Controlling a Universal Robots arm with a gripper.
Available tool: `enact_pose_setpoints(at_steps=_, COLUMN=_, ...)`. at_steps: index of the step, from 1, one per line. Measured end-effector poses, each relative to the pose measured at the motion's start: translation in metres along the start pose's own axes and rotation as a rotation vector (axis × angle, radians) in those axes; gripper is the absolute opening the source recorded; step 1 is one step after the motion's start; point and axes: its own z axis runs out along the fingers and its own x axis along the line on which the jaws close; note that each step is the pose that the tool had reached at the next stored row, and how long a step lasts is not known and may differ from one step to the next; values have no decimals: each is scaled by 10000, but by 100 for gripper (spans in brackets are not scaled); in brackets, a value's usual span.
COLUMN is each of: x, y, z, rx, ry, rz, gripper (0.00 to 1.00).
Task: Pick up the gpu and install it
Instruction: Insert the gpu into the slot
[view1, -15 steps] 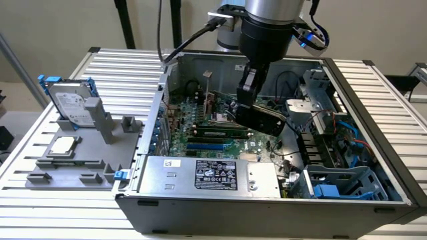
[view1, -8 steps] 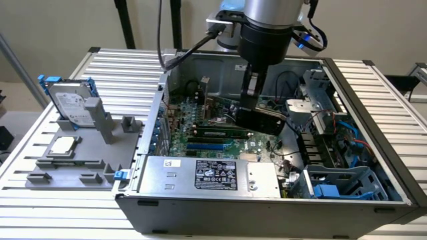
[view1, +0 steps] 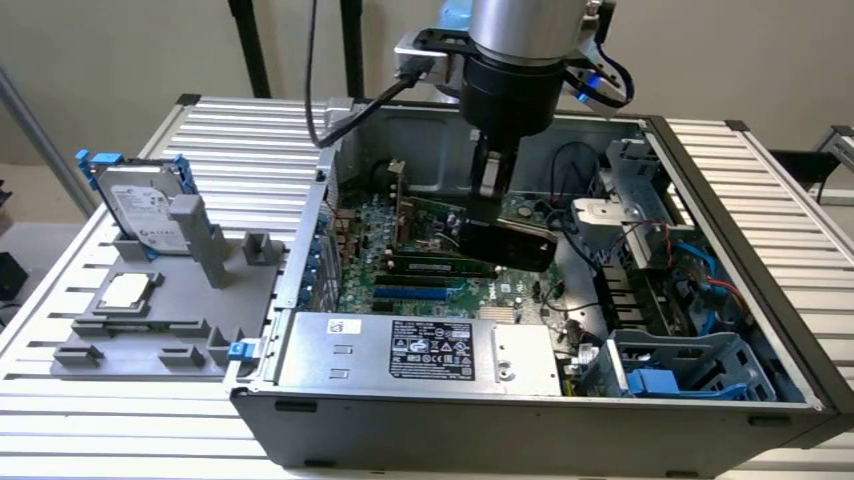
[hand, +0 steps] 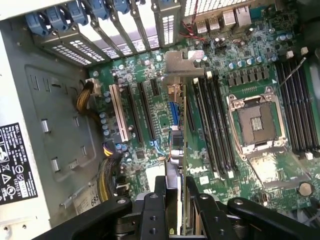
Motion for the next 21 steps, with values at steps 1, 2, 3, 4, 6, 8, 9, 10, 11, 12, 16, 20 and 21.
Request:
enact_pose_setpoints(at_steps=1, x=5, y=19, z=8, rx=6, ry=-1, rz=-28, gripper=27)
enact_pose_setpoints(at_steps=2, x=10, y=39, z=16, rx=11, ry=0, rz=-55, gripper=27)
enact_pose_setpoints(at_steps=3, x=14, y=59, z=25, rx=15, ry=-3, rz=-83, gripper=27)
enact_pose_setpoints(at_steps=4, x=19, y=78, z=35, rx=18, ry=-2, rz=-118, gripper=27)
enact_pose_setpoints(at_steps=6, x=25, y=107, z=56, rx=24, ry=-3, rz=-213, gripper=27)
enact_pose_setpoints(at_steps=8, x=30, y=129, z=86, rx=49, ry=-7, rz=-326, gripper=27)
enact_pose_setpoints(at_steps=9, x=32, y=141, z=103, rx=73, ry=-13, rz=-370, gripper=27)
enact_pose_setpoints(at_steps=10, x=35, y=154, z=120, rx=98, ry=-19, rz=-410, gripper=27)
enact_pose_setpoints(at_steps=11, x=38, y=168, z=138, rx=121, ry=-25, rz=-449, gripper=27)
enact_pose_setpoints(at_steps=12, x=41, y=184, z=154, rx=140, ry=-29, rz=-485, gripper=27)
enact_pose_setpoints(at_steps=16, x=60, y=266, z=205, rx=170, ry=-35, rz=-599, gripper=27)
enact_pose_setpoints(at_steps=20, x=81, y=358, z=262, rx=207, ry=-43, rz=-693, gripper=27)
enact_pose_setpoints(at_steps=21, x=85, y=379, z=278, rx=219, ry=-46, rz=-720, gripper=27)
